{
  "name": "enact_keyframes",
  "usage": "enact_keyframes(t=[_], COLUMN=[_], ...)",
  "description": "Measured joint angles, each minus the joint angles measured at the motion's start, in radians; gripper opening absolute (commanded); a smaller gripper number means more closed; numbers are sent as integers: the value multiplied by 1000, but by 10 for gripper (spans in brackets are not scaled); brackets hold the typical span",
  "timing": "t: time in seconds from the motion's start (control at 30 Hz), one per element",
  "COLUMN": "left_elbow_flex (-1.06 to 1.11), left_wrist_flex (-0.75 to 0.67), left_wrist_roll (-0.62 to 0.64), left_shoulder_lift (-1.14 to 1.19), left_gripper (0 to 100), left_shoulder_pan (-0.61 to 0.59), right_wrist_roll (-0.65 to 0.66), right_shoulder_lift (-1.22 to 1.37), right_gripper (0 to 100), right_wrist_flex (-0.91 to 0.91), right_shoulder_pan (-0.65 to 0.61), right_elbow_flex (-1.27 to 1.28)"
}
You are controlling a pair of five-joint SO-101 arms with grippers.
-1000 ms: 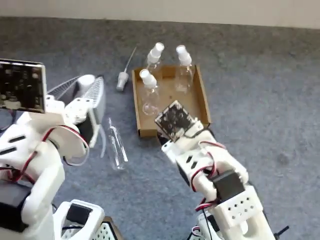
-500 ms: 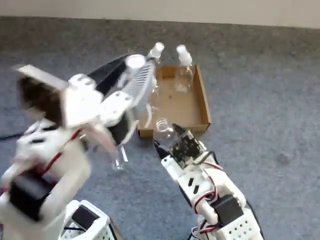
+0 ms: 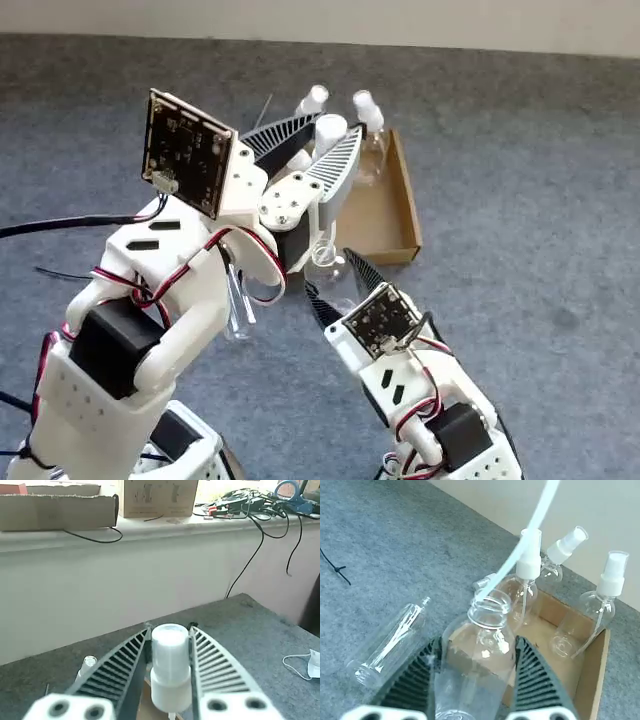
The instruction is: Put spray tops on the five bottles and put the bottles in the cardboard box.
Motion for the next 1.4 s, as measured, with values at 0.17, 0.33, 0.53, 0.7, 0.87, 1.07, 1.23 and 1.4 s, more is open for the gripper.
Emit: enact_keyframes(t=[0.17, 0.33, 0.53, 0.7, 0.87, 1.07, 1.23, 1.4], left_elbow_flex=[0, 0, 54, 115, 146, 173, 222, 279], left_wrist_flex=[-46, -69, -75, -138, -147, -147, -89, -57], left_wrist_roll=[-8, -69, -75, -75, -75, -75, -75, -75], left_shoulder_lift=[0, 0, 2, 2, 2, 0, 2, 2], left_gripper=[73, 73, 73, 73, 73, 73, 73, 73], left_shoulder_pan=[-3, -3, -3, -2, -3, -3, -3, -20], right_wrist_roll=[0, 0, 0, 0, 0, -48, -175, -183], right_shoulder_lift=[0, 0, 0, 0, 0, 0, 0, 0], right_gripper=[4, 4, 4, 4, 4, 4, 4, 4], right_wrist_flex=[0, 0, 0, 0, 0, 0, 0, 0], right_shoulder_pan=[0, 0, 0, 0, 0, 0, 0, 0], right_elbow_flex=[0, 0, 0, 0, 0, 0, 0, 0])
